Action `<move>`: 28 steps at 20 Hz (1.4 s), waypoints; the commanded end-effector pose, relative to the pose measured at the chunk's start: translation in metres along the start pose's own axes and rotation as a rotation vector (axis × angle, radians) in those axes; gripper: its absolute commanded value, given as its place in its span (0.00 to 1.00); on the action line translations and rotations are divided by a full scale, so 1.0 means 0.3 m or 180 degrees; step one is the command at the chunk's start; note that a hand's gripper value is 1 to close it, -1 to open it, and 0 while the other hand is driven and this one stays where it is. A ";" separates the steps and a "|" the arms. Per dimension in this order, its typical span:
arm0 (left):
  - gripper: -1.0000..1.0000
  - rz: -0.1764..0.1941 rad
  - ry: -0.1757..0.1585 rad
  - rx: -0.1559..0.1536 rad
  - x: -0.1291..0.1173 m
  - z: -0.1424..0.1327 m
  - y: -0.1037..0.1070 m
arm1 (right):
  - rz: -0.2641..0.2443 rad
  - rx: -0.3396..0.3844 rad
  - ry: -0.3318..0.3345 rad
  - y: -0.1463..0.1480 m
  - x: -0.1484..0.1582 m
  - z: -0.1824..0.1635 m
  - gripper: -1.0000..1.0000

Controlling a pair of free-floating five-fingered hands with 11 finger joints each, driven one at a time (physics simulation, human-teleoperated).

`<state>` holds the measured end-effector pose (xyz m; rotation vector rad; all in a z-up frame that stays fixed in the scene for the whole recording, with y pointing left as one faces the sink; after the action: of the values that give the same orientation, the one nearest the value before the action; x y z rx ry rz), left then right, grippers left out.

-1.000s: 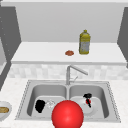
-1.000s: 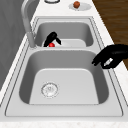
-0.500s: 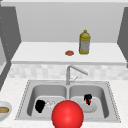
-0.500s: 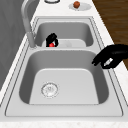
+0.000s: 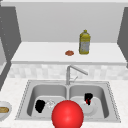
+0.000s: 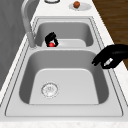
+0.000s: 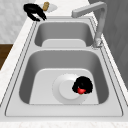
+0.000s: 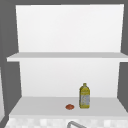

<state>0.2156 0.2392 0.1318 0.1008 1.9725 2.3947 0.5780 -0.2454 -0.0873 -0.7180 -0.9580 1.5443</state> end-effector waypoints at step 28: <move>0.50 0.0000 0.0000 0.0000 0.000 0.000 0.000 | 0.0073 -0.0427 0.0030 -0.133 -0.005 0.339 1.00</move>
<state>0.2156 0.2392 0.1318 0.1008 1.9725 2.3947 0.5309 -0.2656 -0.0058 -0.7905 -1.0196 1.5197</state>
